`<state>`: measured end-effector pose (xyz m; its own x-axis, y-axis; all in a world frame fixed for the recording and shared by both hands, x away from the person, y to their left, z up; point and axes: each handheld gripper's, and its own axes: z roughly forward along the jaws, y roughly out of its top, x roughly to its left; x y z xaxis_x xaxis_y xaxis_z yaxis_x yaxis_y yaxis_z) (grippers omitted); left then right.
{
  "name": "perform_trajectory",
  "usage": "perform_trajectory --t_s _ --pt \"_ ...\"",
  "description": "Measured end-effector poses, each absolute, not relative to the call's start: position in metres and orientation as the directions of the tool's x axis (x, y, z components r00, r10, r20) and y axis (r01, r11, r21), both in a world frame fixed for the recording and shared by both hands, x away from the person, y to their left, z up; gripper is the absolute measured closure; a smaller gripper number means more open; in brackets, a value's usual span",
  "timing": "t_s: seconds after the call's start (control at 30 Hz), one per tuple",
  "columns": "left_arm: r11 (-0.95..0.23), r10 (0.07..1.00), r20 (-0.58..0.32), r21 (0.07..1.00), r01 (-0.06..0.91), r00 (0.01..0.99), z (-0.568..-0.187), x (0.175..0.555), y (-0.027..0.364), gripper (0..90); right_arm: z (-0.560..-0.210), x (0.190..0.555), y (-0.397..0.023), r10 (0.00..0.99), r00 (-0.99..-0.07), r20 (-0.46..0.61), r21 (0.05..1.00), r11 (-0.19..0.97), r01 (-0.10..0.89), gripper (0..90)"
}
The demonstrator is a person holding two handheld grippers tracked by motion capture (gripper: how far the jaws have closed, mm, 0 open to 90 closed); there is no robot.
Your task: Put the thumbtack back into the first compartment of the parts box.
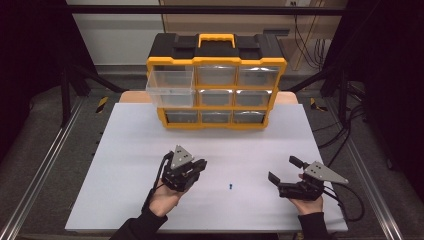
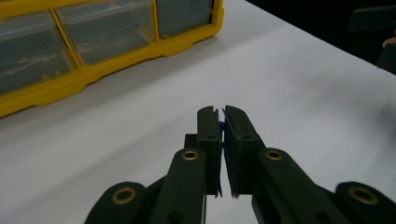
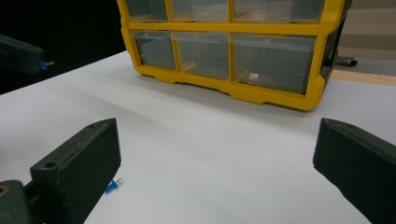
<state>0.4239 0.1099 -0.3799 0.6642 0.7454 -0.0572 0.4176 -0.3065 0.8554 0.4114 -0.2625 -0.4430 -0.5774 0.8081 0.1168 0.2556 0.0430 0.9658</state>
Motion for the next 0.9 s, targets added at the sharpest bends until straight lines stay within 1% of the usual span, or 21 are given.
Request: perform_trajectory --t_s 0.07,0.1,0.27,0.3,0.4,0.9 --pt "-0.302 0.744 -0.057 0.860 0.412 0.665 -0.375 0.424 0.113 84.8 -0.444 0.412 -0.263 0.809 -0.579 0.103 0.968 0.052 0.244 1.5" --pt "-0.300 0.744 -0.057 0.862 0.409 0.666 -0.373 0.425 0.115 84.8 -0.443 0.411 -0.262 0.809 -0.575 0.119 0.965 0.041 0.257 1.4" --pt "-0.295 0.742 -0.053 0.869 0.396 0.668 -0.363 0.427 0.121 84.8 -0.444 0.412 -0.263 0.809 -0.579 0.104 0.968 0.052 0.245 1.5" --pt "-0.297 0.741 -0.049 0.870 0.393 0.669 -0.361 0.427 0.122 84.8 -0.443 0.412 -0.262 0.809 -0.576 0.117 0.966 0.043 0.256 1.4" --pt "-0.291 0.742 -0.048 0.875 0.386 0.669 -0.356 0.429 0.126 84.8 -0.443 0.412 -0.263 0.810 -0.576 0.113 0.967 0.045 0.253 1.5" --pt "-0.296 0.750 -0.001 0.894 0.337 0.661 -0.314 0.441 0.140 84.8 -0.443 0.412 -0.263 0.810 -0.576 0.111 0.967 0.045 0.250 1.4"
